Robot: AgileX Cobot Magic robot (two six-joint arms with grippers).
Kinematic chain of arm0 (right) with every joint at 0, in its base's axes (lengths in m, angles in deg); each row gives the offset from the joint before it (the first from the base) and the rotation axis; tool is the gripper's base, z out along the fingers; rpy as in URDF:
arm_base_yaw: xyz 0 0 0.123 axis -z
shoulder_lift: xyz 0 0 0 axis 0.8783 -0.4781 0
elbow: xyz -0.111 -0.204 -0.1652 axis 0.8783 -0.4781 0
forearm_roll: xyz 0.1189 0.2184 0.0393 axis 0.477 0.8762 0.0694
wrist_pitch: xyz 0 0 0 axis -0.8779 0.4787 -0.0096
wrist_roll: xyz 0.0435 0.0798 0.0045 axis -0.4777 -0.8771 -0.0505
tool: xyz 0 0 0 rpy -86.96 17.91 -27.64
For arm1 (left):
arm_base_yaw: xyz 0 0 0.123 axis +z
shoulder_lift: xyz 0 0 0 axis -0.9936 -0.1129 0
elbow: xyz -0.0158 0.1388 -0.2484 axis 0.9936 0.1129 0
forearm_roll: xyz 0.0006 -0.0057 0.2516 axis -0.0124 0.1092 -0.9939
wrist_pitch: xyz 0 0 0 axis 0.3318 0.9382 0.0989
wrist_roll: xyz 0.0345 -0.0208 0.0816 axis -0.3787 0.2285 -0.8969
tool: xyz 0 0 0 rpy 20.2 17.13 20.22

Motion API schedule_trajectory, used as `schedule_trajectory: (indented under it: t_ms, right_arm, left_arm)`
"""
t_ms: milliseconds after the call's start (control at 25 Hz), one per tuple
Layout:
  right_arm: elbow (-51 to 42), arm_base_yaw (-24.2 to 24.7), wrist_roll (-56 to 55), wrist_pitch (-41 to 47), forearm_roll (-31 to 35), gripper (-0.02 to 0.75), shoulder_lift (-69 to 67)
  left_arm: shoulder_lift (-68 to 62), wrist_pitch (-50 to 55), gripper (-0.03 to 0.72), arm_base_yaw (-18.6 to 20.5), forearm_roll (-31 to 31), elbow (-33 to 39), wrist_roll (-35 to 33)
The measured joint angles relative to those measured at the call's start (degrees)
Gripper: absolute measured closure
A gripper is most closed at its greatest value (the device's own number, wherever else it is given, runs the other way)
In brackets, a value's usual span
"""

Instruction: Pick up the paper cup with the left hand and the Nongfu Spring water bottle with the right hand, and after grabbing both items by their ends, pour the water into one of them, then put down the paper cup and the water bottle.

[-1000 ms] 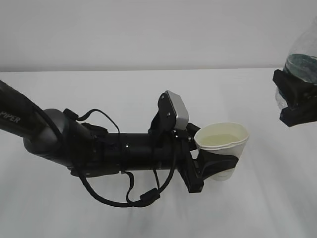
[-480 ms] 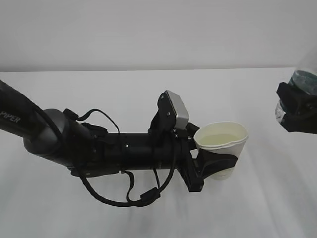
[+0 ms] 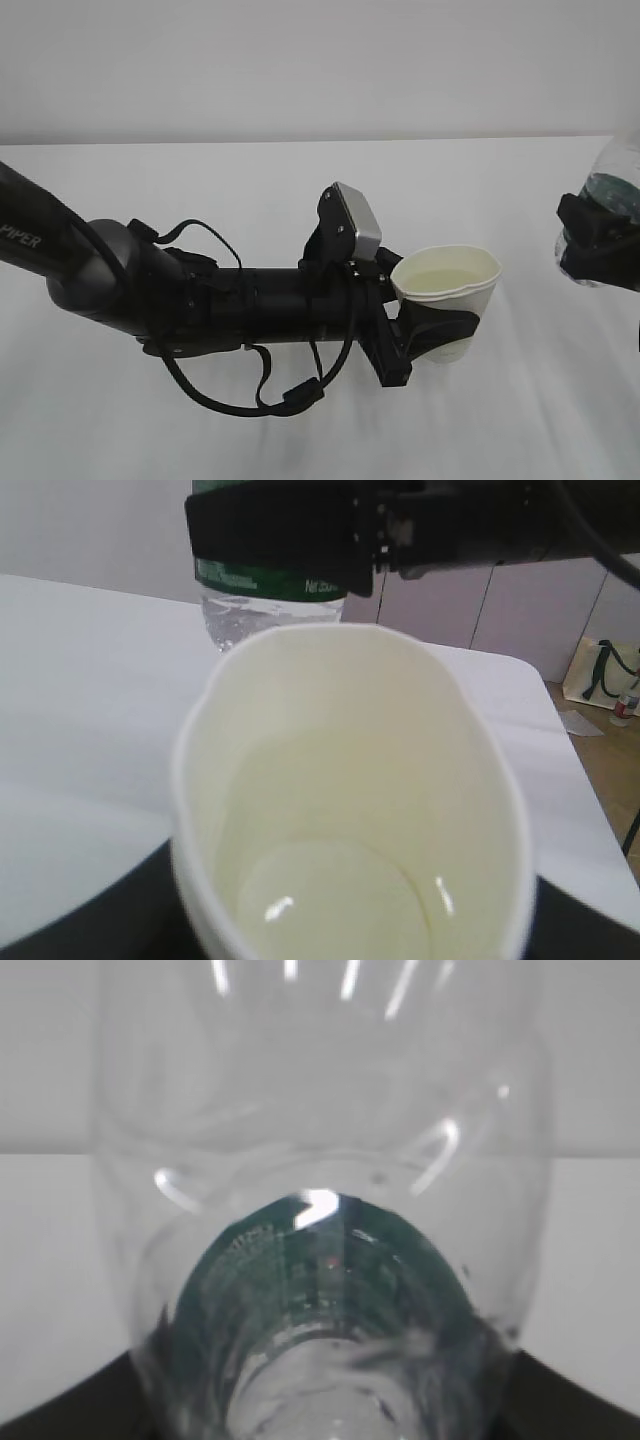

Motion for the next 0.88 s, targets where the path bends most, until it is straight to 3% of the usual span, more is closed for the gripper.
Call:
schedule_trajectory:
  t_ms: [880]
  right_arm:
    - [18.9,0.0,0.0,-0.2,1.0,0.343,-23.1]
  left_arm:
    - [0.0,0.3,0.277,0.0,2.1,0.0,0.0]
